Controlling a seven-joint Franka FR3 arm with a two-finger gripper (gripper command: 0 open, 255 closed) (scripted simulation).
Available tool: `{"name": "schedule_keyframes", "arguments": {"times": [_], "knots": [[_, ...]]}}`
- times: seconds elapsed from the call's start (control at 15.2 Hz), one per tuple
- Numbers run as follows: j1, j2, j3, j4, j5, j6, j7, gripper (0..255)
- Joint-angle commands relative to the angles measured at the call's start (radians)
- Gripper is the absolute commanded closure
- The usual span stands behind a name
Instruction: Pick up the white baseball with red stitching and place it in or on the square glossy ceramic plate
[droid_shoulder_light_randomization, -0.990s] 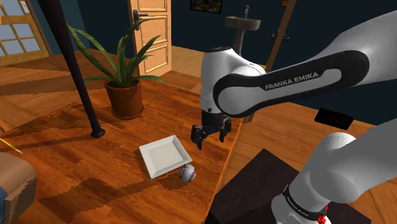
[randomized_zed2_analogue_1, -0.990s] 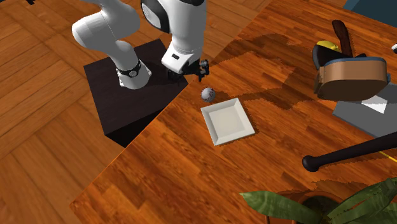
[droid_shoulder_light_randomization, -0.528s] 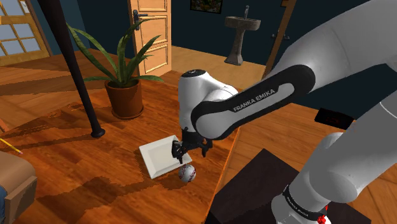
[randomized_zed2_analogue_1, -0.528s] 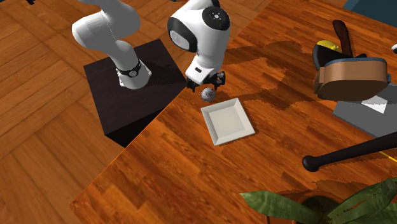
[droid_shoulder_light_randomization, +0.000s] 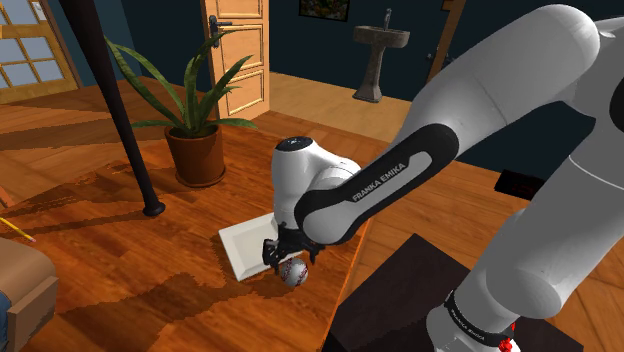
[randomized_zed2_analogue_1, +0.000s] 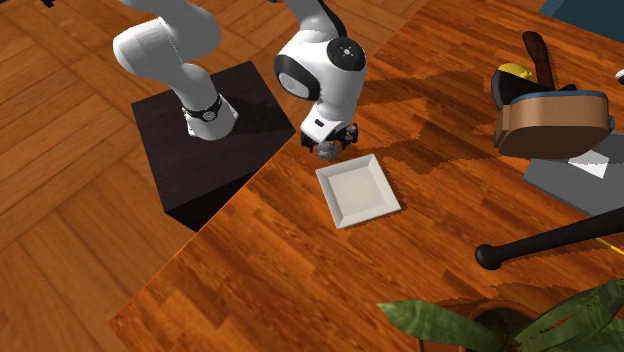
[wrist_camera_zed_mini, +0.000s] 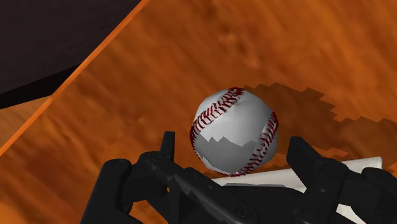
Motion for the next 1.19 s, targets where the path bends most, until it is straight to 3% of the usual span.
{"name": "schedule_keyframes", "arguments": {"times": [0.0,0.53,0.59,1.12], "knots": [[0.000,0.023,0.002,-0.004,-0.015,0.025,0.013,0],[0.001,0.023,0.002,-0.004,-0.015,0.025,0.013,0],[0.001,0.023,0.002,-0.004,-0.015,0.025,0.013,255],[0.001,0.023,0.002,-0.004,-0.015,0.025,0.013,255]]}}
